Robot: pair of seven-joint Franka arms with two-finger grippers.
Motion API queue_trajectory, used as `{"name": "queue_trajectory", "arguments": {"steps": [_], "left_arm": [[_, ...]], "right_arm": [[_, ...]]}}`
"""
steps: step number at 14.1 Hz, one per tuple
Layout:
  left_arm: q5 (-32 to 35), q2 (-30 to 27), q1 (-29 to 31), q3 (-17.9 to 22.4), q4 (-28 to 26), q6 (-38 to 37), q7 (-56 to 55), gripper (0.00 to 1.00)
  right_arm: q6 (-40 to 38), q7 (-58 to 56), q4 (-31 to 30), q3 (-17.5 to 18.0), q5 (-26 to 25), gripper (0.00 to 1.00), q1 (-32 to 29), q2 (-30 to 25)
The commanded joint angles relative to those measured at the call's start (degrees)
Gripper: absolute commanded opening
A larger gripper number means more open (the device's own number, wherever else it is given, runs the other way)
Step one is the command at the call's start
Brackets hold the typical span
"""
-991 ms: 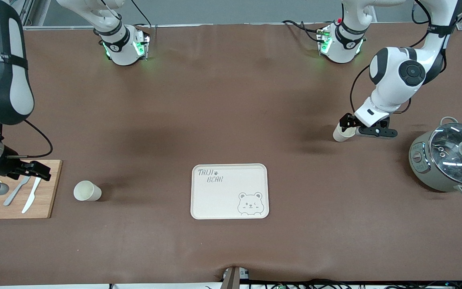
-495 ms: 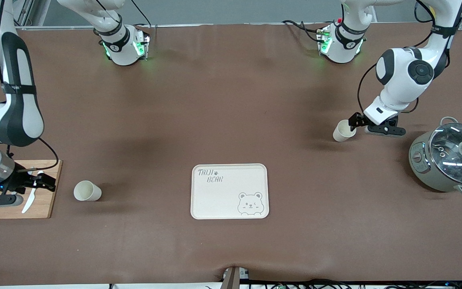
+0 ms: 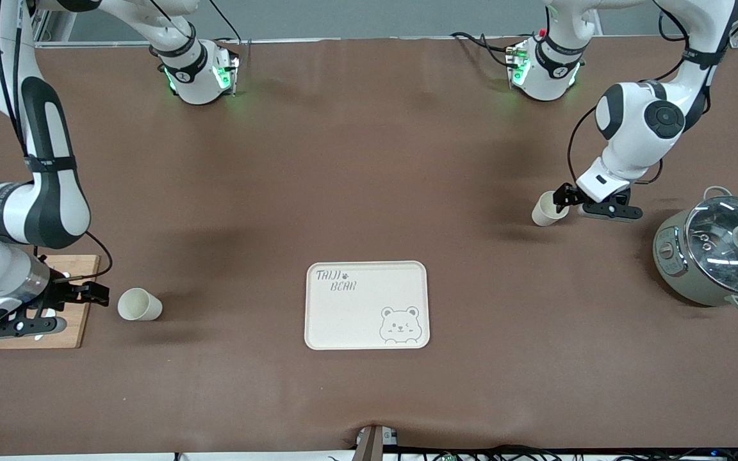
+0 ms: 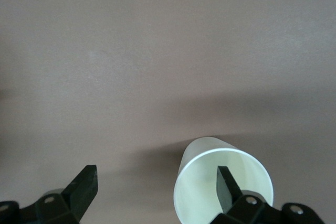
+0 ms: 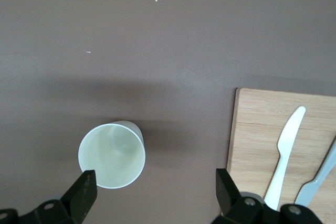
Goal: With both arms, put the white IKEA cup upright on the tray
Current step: 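Grasp the white cup with the left gripper while the right gripper descends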
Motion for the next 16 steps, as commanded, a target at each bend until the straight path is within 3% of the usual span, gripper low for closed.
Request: {"name": "queue_trajectory", "arguments": {"steps": [1,16], "left_arm": [[0.79,0.58,0.25,-0.28,-1.51,3.0,0.06,1.0],[0.79,4.97,-0.1,-2.04,-1.86,6.69,-0.47,1.0]], "right_arm": [[-0.4,-1.07,1.67,0.36,0.73,1.0,-0.43,1.88],[-0.49,-0.89,1.15,0.53,1.08,1.0,-0.25,6.46]]}}
